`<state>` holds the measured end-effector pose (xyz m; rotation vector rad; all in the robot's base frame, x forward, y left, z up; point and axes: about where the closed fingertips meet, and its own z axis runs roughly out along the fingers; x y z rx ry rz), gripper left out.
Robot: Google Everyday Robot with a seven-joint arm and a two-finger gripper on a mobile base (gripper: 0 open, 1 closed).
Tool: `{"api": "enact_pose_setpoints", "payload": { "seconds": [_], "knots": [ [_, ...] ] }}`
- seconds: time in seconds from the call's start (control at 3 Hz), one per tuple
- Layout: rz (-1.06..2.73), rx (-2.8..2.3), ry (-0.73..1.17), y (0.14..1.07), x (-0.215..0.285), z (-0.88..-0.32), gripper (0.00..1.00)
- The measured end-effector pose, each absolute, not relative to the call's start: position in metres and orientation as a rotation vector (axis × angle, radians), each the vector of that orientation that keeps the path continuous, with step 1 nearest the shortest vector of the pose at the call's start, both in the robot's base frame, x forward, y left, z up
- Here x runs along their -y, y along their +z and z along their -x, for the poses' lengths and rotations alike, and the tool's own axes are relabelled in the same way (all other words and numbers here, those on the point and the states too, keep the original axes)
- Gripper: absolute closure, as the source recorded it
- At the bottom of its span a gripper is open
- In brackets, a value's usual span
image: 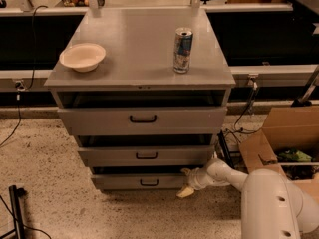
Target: Open bottom drawer
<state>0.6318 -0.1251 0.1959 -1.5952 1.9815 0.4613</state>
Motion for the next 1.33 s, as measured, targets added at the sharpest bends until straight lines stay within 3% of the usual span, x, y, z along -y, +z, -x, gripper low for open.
{"api": "enact_pose_setpoints", "payload": {
  "seconds": [0.67,1.0,1.33],
  "knots": [
    [1.642,-1.884,0.558,0.228,0.096,-0.587,0.31],
    [1.729,-1.779,0.610,0.260,0.062,-0.559,0.26],
    [1.782,-1.717,0.619,0.282,0.041,-0.545,0.08]
  ]
}}
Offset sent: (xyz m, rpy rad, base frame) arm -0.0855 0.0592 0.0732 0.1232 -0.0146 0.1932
